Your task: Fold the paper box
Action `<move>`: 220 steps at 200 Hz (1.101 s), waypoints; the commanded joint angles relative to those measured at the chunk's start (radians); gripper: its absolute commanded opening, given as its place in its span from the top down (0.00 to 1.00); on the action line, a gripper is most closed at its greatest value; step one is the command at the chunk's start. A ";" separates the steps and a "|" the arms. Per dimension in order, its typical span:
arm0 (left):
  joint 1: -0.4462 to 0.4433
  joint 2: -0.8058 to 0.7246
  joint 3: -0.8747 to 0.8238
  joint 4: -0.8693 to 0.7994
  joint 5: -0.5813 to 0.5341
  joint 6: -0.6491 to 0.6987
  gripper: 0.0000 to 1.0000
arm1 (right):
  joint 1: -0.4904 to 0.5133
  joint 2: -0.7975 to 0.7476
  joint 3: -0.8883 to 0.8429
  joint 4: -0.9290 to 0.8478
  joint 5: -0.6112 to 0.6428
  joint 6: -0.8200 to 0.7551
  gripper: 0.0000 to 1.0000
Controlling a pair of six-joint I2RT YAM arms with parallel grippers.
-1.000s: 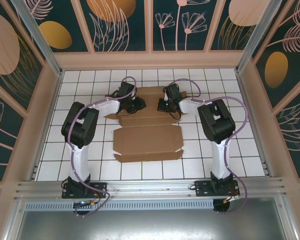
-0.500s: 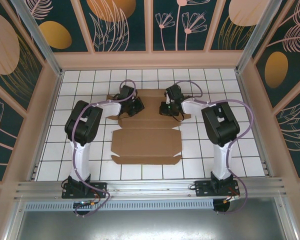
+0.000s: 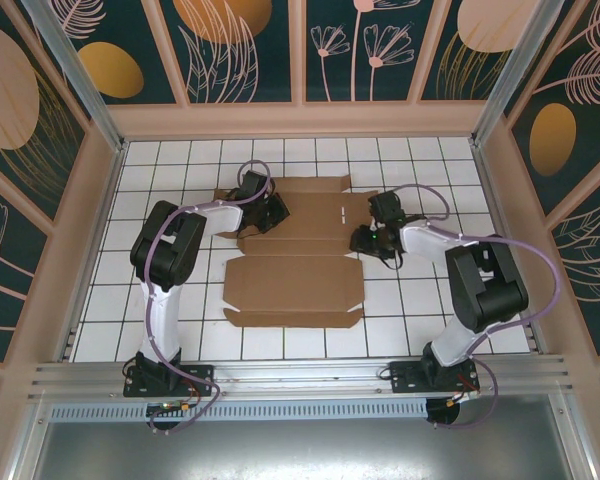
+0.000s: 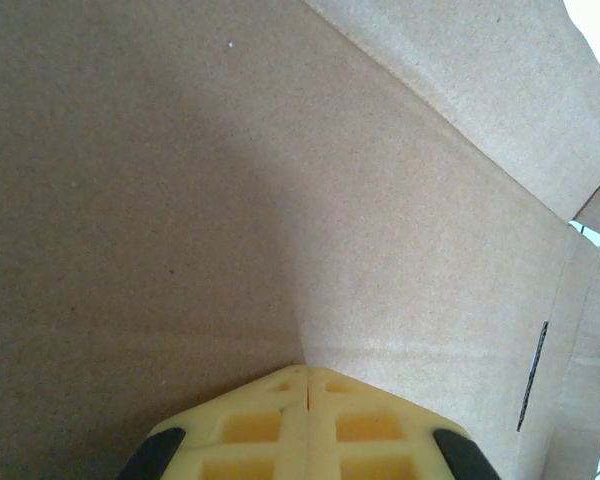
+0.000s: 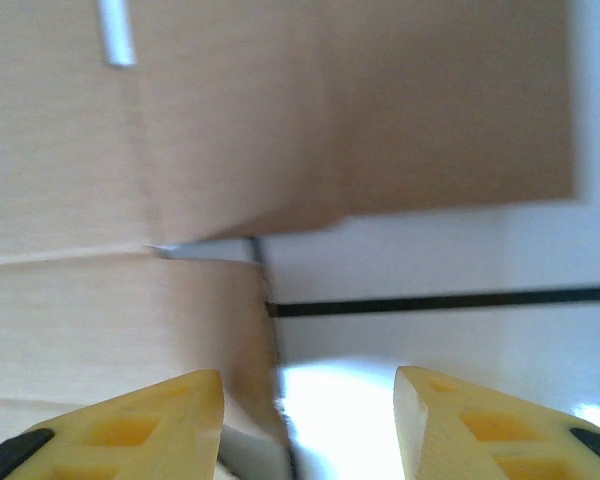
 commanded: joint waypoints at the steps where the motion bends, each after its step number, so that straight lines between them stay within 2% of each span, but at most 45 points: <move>1: 0.004 0.066 -0.041 -0.054 -0.009 -0.041 1.00 | -0.039 -0.027 -0.045 0.063 -0.073 0.035 0.52; 50: 0.015 0.090 -0.083 0.005 0.035 -0.075 1.00 | -0.055 -0.014 -0.071 0.173 -0.209 0.045 0.52; 117: 0.024 0.109 -0.091 -0.042 -0.012 -0.053 1.00 | -0.066 0.048 -0.021 0.192 -0.312 0.022 0.54; 174: 0.024 0.098 -0.071 -0.082 -0.039 -0.039 1.00 | -0.006 0.045 0.039 0.130 -0.243 -0.019 0.62; 220: 0.024 0.099 -0.070 -0.080 -0.034 -0.037 1.00 | 0.090 0.112 0.139 0.027 -0.097 -0.083 0.64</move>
